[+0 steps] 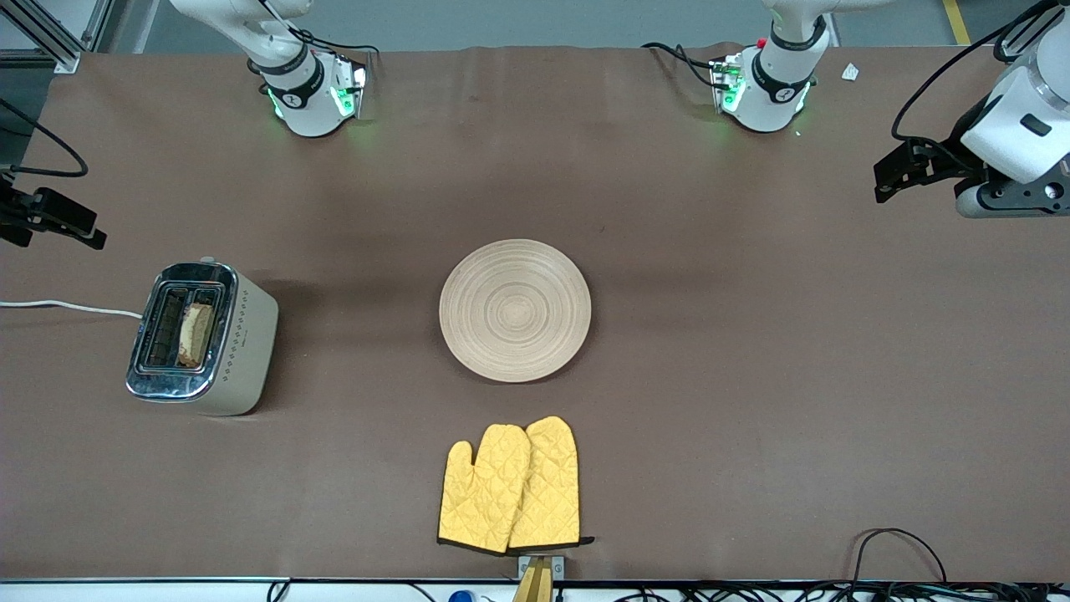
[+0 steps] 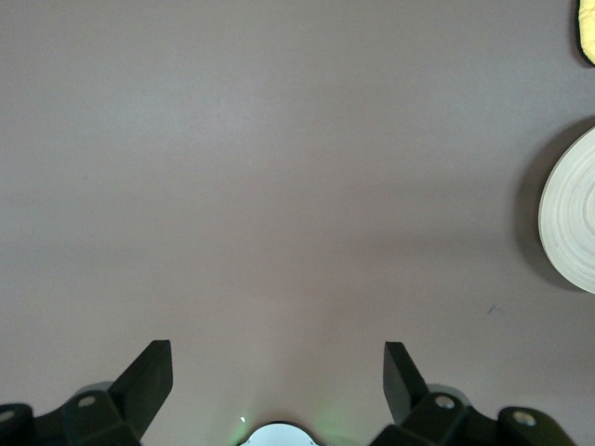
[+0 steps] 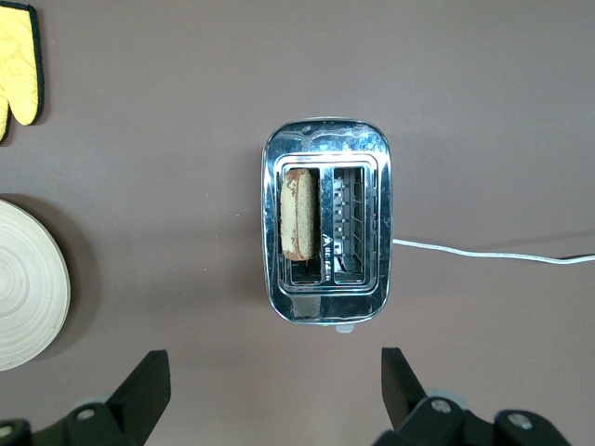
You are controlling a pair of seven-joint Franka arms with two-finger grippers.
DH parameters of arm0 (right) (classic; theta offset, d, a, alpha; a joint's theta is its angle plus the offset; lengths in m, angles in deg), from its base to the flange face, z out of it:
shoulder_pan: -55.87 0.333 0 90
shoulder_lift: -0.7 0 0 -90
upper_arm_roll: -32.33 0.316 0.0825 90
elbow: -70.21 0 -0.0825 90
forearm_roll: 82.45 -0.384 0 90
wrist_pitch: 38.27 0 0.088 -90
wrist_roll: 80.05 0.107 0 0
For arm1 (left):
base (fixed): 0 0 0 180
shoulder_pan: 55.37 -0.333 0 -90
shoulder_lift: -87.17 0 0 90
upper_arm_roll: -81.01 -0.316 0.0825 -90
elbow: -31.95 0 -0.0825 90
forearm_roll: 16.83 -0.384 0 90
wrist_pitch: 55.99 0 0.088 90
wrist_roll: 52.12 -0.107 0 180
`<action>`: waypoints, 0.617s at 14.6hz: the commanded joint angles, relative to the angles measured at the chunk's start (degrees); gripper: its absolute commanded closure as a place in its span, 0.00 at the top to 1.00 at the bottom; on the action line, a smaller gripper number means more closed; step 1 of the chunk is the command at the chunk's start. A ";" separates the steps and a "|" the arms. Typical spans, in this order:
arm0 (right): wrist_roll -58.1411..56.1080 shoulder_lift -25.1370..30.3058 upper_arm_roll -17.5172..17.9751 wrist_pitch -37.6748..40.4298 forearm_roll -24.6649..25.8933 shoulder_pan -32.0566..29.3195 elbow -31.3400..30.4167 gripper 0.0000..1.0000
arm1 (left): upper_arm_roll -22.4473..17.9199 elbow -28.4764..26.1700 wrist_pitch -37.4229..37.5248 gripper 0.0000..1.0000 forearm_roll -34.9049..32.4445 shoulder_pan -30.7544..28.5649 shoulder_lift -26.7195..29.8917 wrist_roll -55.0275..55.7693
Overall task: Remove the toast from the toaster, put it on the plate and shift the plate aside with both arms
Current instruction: 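Reach the right gripper down to the toast in the chrome toaster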
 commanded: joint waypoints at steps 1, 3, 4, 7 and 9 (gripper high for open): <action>0.38 1.33 1.01 -0.73 -0.87 -1.11 -1.65 1.00 | 0.11 1.37 0.28 1.00 -0.53 -0.13 -0.56 -1.00; 0.38 1.33 1.01 -0.47 -0.87 -1.11 -1.65 1.00 | 0.11 1.37 0.28 1.00 -0.61 -0.22 -0.56 -0.91; 0.38 1.25 0.92 -0.64 -0.87 -1.11 -1.65 1.00 | 0.11 1.37 0.28 1.00 -0.70 -0.22 -0.56 -0.91; 0.38 0.98 0.92 -2.03 -0.87 -1.11 -1.48 1.00 | 0.11 1.37 0.28 1.00 -0.79 -0.13 -0.64 -0.74; -0.23 -2.25 0.92 -4.06 -0.78 -1.72 -1.48 1.00 | 0.11 1.37 0.28 1.00 -0.79 -0.13 -0.91 -0.56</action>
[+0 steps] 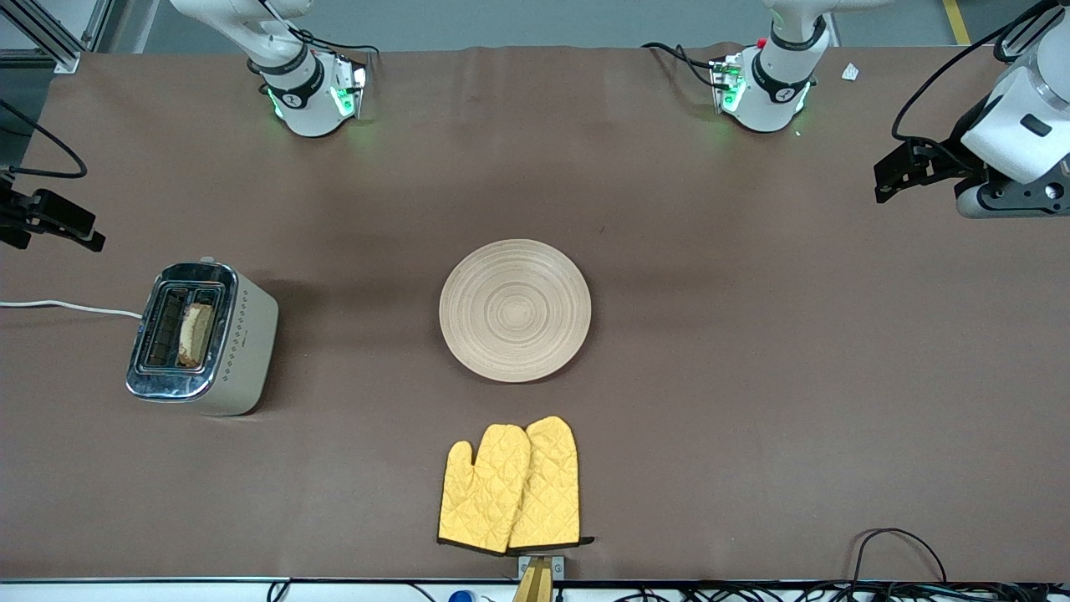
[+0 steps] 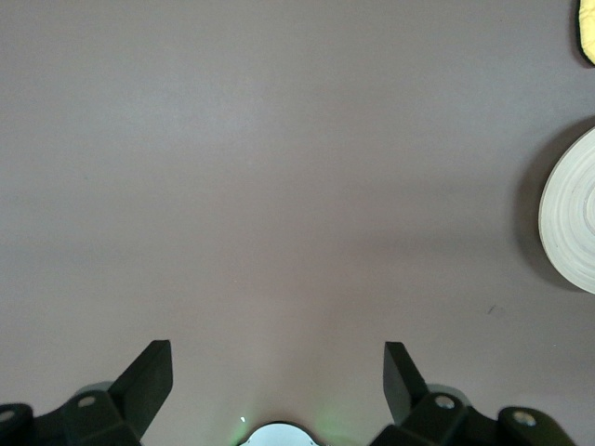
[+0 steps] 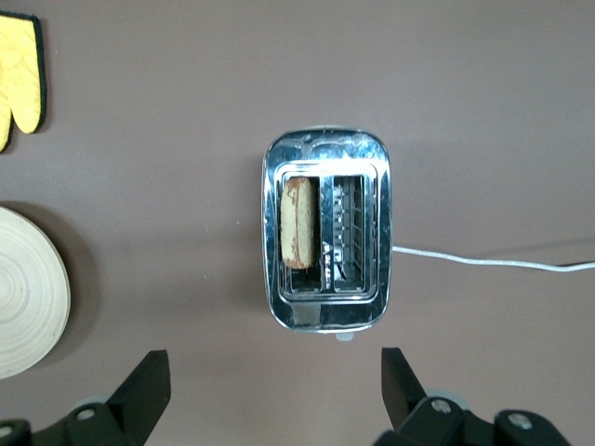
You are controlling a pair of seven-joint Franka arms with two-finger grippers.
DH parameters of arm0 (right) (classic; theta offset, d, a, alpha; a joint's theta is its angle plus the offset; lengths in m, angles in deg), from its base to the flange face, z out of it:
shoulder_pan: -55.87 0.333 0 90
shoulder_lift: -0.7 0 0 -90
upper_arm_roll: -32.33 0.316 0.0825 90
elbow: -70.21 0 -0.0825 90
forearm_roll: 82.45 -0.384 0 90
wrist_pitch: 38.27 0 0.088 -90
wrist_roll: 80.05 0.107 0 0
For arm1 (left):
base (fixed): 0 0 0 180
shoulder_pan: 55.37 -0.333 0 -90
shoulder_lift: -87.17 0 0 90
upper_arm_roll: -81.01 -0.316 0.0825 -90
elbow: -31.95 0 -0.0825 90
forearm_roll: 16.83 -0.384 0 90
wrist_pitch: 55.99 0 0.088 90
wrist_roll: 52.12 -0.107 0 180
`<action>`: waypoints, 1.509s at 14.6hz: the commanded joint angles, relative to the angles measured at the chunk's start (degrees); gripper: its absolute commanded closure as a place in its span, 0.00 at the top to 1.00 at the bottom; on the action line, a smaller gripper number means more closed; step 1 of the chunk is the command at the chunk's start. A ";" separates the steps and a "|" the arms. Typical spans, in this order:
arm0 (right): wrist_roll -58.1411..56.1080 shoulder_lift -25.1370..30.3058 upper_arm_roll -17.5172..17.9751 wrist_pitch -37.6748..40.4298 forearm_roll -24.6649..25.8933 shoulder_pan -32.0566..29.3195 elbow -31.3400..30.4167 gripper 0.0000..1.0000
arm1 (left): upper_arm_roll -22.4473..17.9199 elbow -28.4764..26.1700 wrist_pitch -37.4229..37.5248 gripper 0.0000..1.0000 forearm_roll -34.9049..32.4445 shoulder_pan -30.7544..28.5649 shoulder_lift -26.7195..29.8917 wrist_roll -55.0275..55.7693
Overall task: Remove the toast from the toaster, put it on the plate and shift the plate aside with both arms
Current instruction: 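Reach the right gripper down to the toast in the chrome toaster, then grasp the toast slice with the right gripper and lift it out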
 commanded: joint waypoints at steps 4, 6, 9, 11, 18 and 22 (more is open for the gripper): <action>-0.32 -10.62 0.92 -4.21 -1.48 -0.92 -1.26 1.00 | 0.02 1.36 0.20 1.00 -0.79 -0.11 -1.29 -0.04; -0.41 -15.10 0.92 -5.34 -2.98 -0.91 -1.26 1.00 | 0.02 1.36 -0.07 1.00 -0.79 -0.11 -1.29 0.05; -0.50 -19.33 0.92 -6.40 -2.98 -1.09 -1.44 1.00 | 0.02 1.36 -0.15 1.00 -0.79 -0.11 -1.38 0.05; -0.50 -20.82 0.83 -7.19 -2.89 -1.09 -1.44 0.93 | 0.02 1.36 -0.24 1.00 -0.70 -0.11 -1.38 0.05; -0.94 -21.80 0.83 -7.64 -2.28 -1.09 -2.05 0.32 | 0.02 1.36 -0.42 1.00 -0.35 -0.20 -1.38 0.05; -1.37 -21.62 0.83 -7.20 -2.02 -1.00 -1.97 0.08 | 0.02 1.36 -0.42 1.00 -0.26 -0.11 -1.38 0.14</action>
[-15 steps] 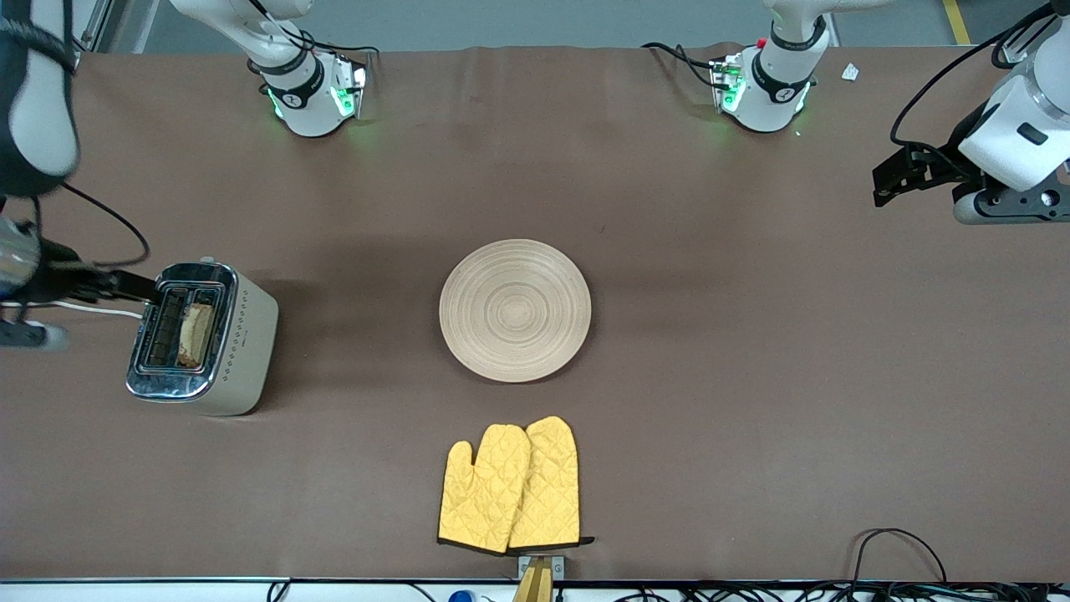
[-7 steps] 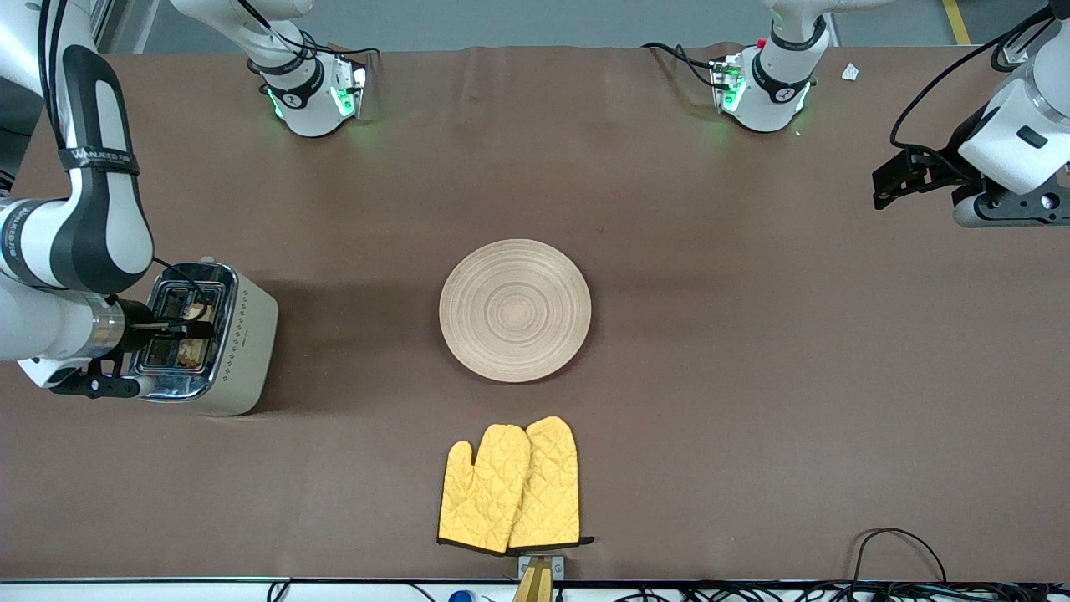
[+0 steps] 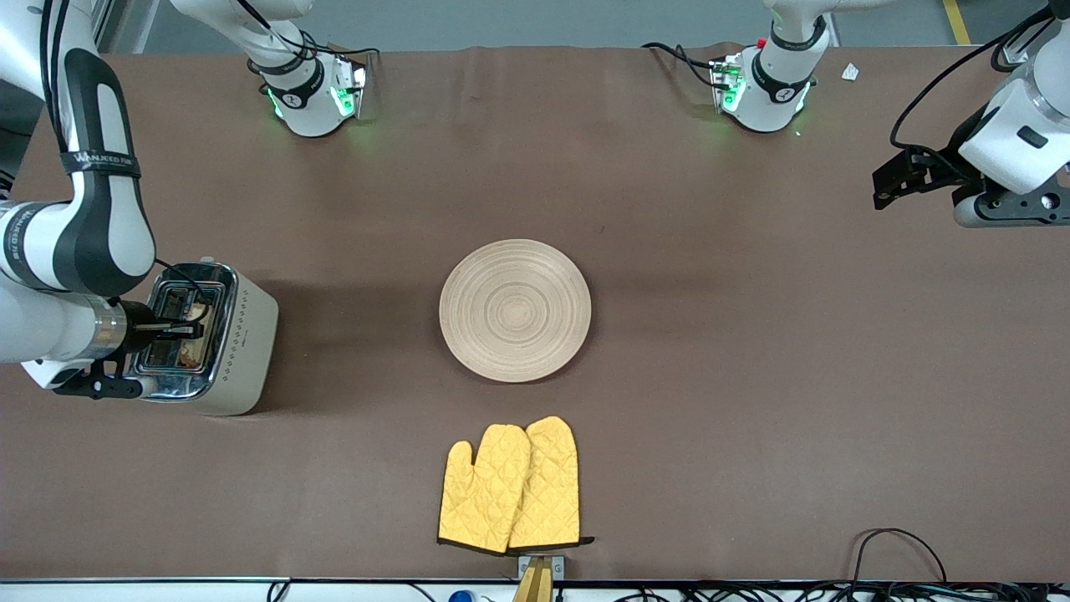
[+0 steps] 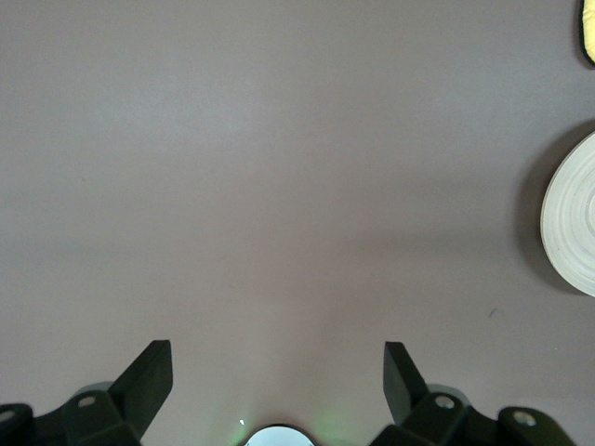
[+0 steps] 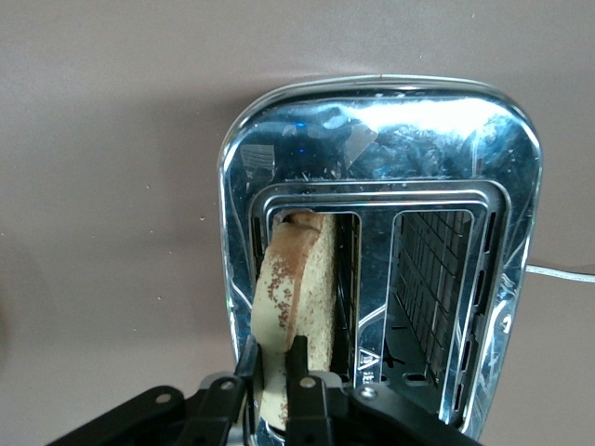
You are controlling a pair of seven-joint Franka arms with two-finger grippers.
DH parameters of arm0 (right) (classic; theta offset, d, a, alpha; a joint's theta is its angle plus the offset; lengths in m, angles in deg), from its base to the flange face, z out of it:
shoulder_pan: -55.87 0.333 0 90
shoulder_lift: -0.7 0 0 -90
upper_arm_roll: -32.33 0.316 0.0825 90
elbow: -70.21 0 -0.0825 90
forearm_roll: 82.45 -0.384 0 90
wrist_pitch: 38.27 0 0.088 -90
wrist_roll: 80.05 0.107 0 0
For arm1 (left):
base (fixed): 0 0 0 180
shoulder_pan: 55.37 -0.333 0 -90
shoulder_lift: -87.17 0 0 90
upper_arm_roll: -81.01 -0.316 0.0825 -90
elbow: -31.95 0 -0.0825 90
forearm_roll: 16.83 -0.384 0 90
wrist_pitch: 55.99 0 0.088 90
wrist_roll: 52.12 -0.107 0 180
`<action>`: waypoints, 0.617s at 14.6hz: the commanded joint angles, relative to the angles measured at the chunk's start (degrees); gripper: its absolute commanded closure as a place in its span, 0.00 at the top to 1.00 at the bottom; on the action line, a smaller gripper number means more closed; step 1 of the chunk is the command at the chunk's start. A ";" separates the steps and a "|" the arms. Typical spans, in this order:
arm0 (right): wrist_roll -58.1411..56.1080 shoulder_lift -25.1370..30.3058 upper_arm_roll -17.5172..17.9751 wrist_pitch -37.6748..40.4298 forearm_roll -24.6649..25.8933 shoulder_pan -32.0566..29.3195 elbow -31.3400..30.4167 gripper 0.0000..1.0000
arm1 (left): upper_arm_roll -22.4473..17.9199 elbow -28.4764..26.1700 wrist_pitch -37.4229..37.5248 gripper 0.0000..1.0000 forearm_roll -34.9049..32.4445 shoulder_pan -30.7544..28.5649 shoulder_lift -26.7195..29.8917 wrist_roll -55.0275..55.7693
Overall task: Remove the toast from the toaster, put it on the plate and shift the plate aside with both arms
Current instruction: 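Grasp the toast slice with the right gripper and lift it out, then carry the toast with the right gripper over the wooden plate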
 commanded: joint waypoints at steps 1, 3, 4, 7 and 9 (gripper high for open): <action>-1.53 1.11 0.37 1.54 -0.31 -0.51 -0.07 0.04 | 0.09 1.31 0.11 1.00 -0.26 -0.04 -0.57 0.13; -1.53 3.56 0.37 3.82 -0.22 0.01 0.46 0.04 | 0.09 1.31 0.11 1.00 -0.18 -0.04 -0.57 0.13; -1.53 5.14 0.37 4.53 -0.22 0.37 0.37 0.04 | 0.09 1.31 0.11 1.00 -0.18 -0.04 -0.57 0.13; -0.66 9.19 0.55 8.48 -0.75 3.61 0.63 0.04 | 0.09 1.31 0.11 1.00 -0.18 -0.04 -0.57 0.05; -0.31 9.46 0.64 9.11 -1.28 7.90 0.72 0.04 | 0.09 1.31 0.11 1.00 -0.18 -0.04 -0.57 0.05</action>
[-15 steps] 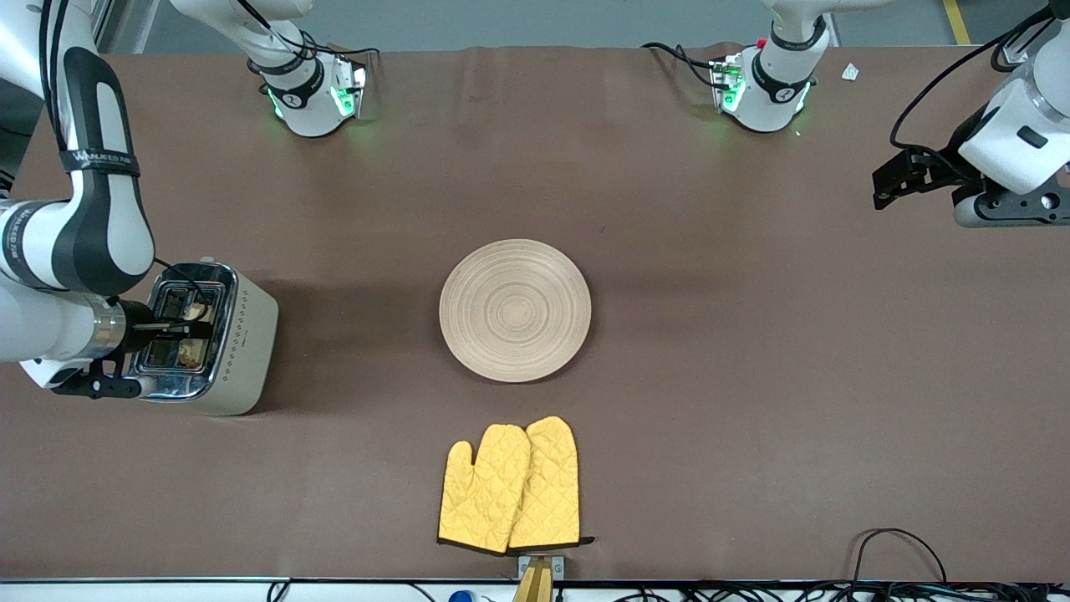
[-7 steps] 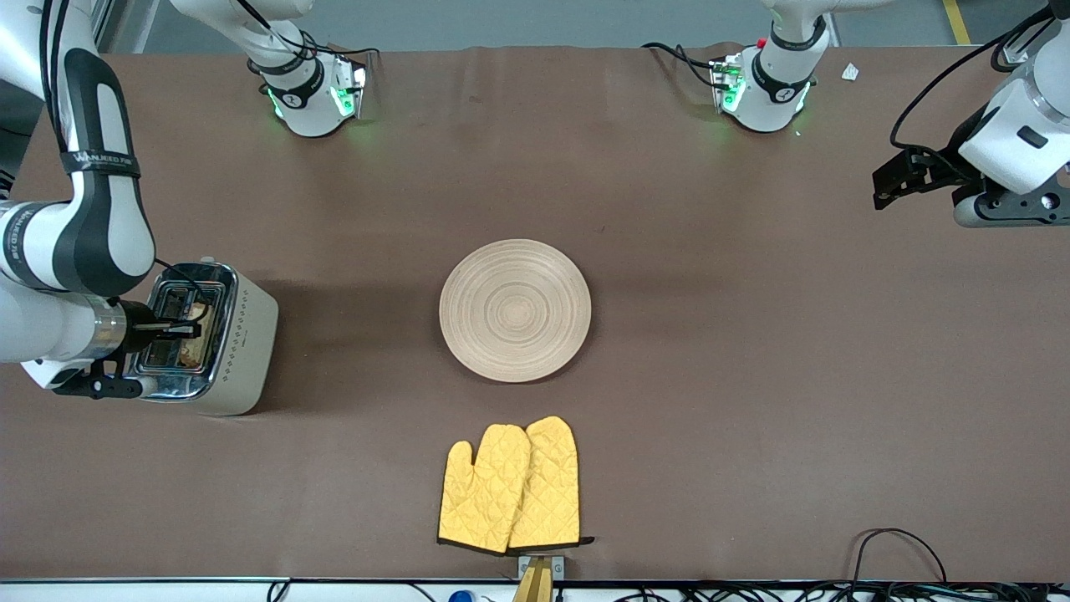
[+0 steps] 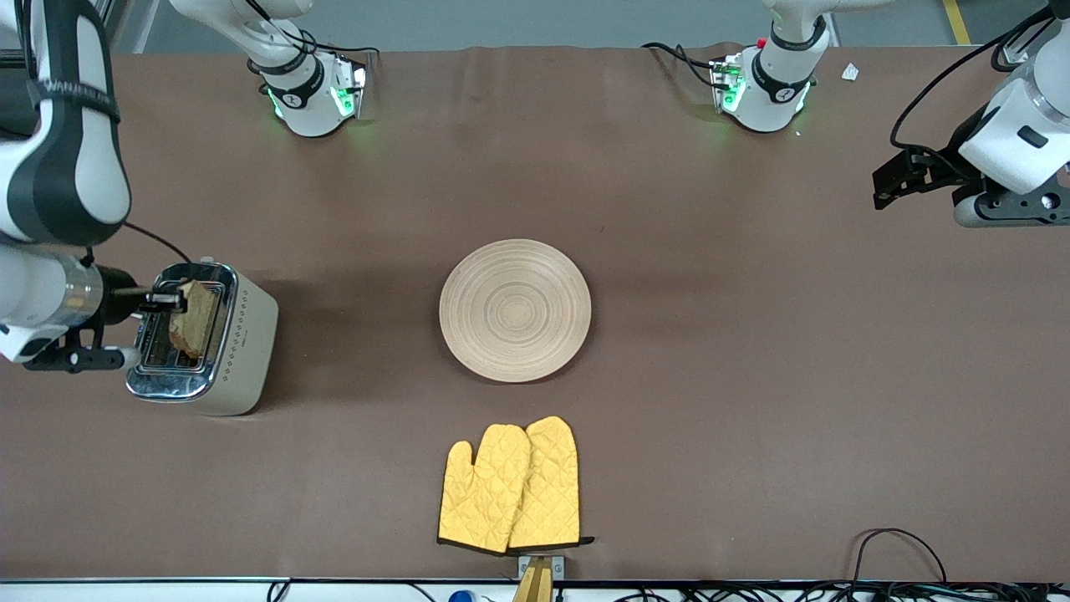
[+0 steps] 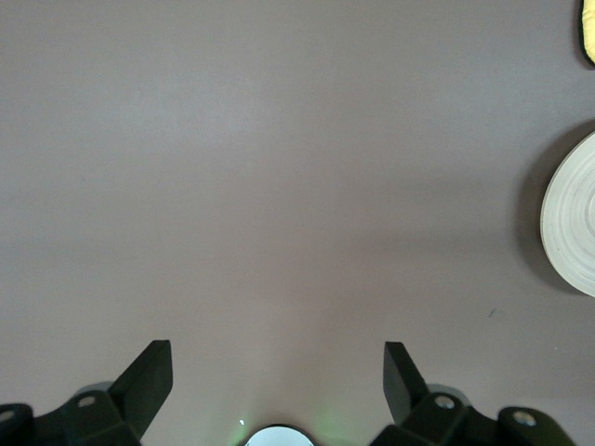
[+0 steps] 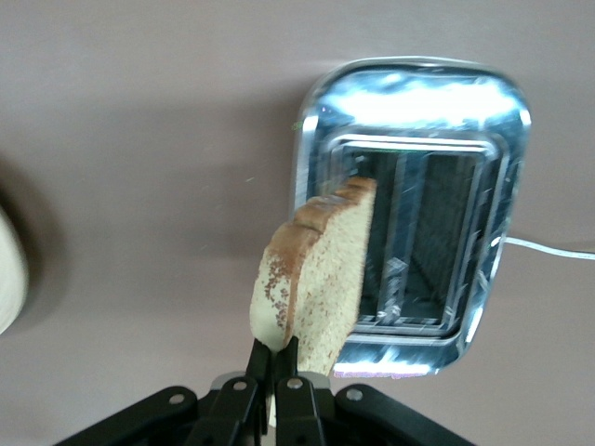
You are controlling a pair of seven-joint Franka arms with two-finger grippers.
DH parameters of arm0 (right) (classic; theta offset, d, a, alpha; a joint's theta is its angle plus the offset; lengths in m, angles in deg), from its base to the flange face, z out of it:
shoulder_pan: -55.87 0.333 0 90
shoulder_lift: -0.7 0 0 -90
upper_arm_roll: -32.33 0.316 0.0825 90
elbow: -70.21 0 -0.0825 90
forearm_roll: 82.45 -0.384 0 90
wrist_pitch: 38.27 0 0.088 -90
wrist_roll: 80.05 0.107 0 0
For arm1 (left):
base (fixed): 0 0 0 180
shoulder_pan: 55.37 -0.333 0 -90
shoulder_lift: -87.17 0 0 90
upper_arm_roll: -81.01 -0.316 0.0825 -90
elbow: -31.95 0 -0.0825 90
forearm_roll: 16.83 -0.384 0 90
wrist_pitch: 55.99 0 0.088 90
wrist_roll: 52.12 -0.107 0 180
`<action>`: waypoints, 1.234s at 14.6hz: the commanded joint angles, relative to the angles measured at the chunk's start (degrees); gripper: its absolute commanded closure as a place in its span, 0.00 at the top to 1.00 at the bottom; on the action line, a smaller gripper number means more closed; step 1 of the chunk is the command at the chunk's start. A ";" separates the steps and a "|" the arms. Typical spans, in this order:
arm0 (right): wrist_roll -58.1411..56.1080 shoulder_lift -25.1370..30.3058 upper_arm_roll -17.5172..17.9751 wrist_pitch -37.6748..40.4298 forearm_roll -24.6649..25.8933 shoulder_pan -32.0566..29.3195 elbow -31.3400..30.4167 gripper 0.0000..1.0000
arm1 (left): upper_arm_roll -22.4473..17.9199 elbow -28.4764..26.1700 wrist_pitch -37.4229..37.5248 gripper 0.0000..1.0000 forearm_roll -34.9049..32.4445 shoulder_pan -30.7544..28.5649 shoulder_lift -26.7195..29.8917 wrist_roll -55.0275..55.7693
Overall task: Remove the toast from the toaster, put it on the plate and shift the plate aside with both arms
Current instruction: 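Carry the toast with the right gripper over the wooden plate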
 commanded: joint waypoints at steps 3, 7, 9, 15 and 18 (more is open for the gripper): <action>4.92 0.99 0.04 -2.30 -1.22 11.00 -1.05 0.04 | 0.08 1.19 0.20 1.00 -0.18 -0.04 -0.56 0.05; 14.58 -4.09 -0.04 -10.99 -12.08 18.91 -1.40 0.04 | 0.08 1.27 0.20 1.00 -0.26 -0.04 -0.56 0.13; 17.67 -6.82 -0.04 -15.39 -18.33 21.38 -1.58 0.04 | 0.08 1.27 0.20 1.00 -0.26 -0.04 -0.47 0.13; 17.68 -13.15 -0.04 -23.99 -45.48 24.11 -4.47 0.05 | 0.08 1.19 0.29 1.00 -0.61 0.05 -0.47 0.31; 15.15 -15.43 -0.04 -32.09 -56.13 27.10 -7.64 0.05 | 0.08 1.19 0.29 1.00 -0.62 0.14 -0.47 0.31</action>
